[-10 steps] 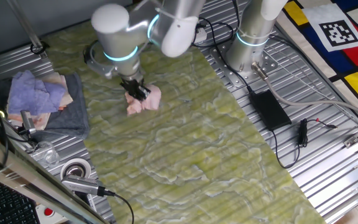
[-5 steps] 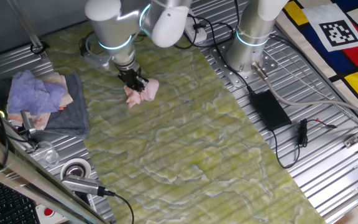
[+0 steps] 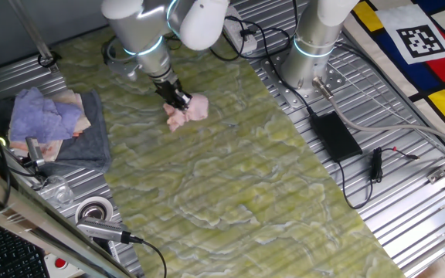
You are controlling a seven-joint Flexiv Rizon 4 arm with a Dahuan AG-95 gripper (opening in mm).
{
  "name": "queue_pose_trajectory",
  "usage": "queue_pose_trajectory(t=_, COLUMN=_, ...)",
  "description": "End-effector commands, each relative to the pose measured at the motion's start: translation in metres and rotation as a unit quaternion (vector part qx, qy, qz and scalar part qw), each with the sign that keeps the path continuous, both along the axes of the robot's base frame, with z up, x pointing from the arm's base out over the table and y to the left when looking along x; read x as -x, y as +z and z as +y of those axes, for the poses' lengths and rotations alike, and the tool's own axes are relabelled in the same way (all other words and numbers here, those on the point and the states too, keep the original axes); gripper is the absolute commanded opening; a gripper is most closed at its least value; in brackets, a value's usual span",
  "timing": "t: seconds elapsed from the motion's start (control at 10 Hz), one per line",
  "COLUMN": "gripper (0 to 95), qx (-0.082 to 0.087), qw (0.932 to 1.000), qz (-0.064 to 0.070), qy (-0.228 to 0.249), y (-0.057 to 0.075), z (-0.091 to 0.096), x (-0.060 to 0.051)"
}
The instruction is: Clean the table with a cloth
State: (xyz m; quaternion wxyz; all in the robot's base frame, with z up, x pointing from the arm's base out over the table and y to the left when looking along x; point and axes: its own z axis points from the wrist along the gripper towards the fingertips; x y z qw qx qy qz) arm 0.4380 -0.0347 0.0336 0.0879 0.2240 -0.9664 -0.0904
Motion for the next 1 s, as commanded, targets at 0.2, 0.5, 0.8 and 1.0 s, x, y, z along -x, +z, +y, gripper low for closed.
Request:
queue_pose_trajectory(t=0.2, gripper=0.0, qx=-0.016, qw=0.9989, qz=0.028, qy=-0.034, y=-0.004, z=0.011, x=0.036)
queue_pose_trajectory(t=0.5, gripper=0.0, qx=-0.02, qw=0.9972, qz=0.046, qy=-0.055, y=-0.001, z=0.018, x=0.049)
queue_pose_trajectory(t=0.8, gripper=0.0, qx=-0.019, qw=0.9975, qz=0.035, qy=-0.059, y=0.004, z=0.02, x=0.047)
queue_pose_trajectory(t=1.0, gripper=0.0, qx=-0.009, qw=0.9988, qz=0.012, qy=-0.047, y=0.005, z=0.019, x=0.044)
